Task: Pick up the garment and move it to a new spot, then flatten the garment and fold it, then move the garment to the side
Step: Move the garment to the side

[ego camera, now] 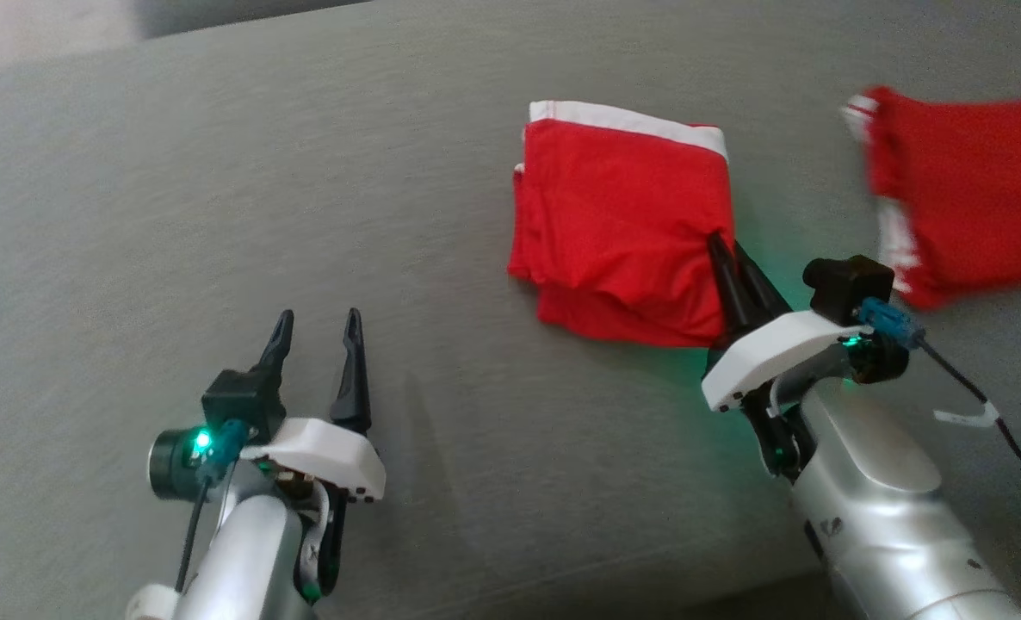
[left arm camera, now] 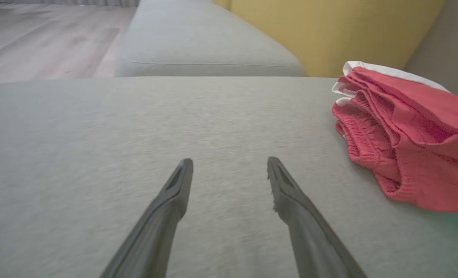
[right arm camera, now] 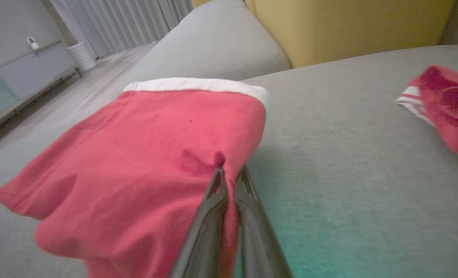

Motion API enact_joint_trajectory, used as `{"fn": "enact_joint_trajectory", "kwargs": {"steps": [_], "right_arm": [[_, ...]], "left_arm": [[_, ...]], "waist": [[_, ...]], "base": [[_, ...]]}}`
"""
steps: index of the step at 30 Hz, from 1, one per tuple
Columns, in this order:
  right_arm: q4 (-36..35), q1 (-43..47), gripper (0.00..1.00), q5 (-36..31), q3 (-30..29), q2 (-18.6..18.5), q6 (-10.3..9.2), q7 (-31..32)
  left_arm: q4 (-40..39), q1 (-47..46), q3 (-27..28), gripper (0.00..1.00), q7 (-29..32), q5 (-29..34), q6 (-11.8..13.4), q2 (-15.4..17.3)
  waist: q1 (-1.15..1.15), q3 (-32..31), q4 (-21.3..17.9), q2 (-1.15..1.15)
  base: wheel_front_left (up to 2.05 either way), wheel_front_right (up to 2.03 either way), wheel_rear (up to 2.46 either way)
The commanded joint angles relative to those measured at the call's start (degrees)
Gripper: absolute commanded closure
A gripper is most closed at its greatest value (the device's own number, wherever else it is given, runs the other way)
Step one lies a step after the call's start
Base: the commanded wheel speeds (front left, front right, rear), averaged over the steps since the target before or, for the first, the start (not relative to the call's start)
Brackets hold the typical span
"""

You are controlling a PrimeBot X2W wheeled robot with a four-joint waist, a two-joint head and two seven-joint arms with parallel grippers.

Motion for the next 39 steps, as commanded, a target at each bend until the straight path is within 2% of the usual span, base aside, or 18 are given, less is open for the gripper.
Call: {"fn": "enact_joint_trajectory", "kwargs": {"steps": [1,8,10,14,19,24,29,36,39], "right_arm": [[-2.16,0.15,1.0,0.43,1.33,0.7,0.37,-0.78],[-5.5,2.2,1.0,2.38,3.28,0.7,0.37,-0.78],[-6.14,2.42,1.0,2.8,3.8,0.7,0.37,-0.78],[-6.83,2.11,1.0,1.18,2.04,0.7,0.37,-0.78],[-6.29,-1.3,1.0,-3.49,0.94,0.45,0.37,-0.78],[-3.92,-7.3,1.0,-7.24,0.63,-2.73,0.37,-0.44],[-0.58,-12.74,1.0,-9.86,-0.45,-7.6,0.37,1.29],[5.39,-18.74,1.0,-17.01,-3.83,-16.67,0.37,3.99],[7.05,-19.82,1.0,-19.1,-5.6,-18.57,0.37,4.26]], "left_arm": [[-1.53,-2.28,2.12,0.0,-0.3,0.42,-0.23,0.65],[-1.14,-3.27,3.03,0.0,-0.3,1.89,-1.22,0.65],[-1.11,-3.29,3.3,0.0,-0.3,2.19,-1.42,0.65],[-0.65,-3.98,3.01,0.0,-0.3,2.04,-1.89,0.65],[-0.57,-4.1,2.72,0.0,-0.3,1.98,-1.97,0.65],[-0.42,-3.95,2.41,0.0,-0.3,2.26,-2.17,0.65],[-0.71,-3.8,2.37,0.0,-0.3,2.2,-1.91,0.65],[-1.32,-4.07,2.19,0.0,-0.3,2.24,-1.73,0.65],[-1.39,-4.22,2.14,0.0,-0.3,2.23,-1.68,0.65]], "waist": [[0.0,-0.2,-10.04,0.0],[0.0,1.19,-17.9,0.0],[0.0,1.61,-19.36,0.0],[0.0,2.44,-19.94,0.0],[0.0,3.02,-19.87,0.0],[0.0,3.85,-17.15,0.0],[0.0,4.67,-14.18,0.0],[0.0,5.58,-11.48,0.0],[0.0,5.83,-11.02,0.0]], "base": [[0.0,0.0,0.0],[0.0,0.0,0.0],[0.0,0.0,0.0],[0.0,0.0,0.0],[0.0,0.0,0.0],[0.0,0.0,0.0],[0.0,0.0,0.0],[0.0,0.0,0.0],[0.0,0.0,0.0]]}}
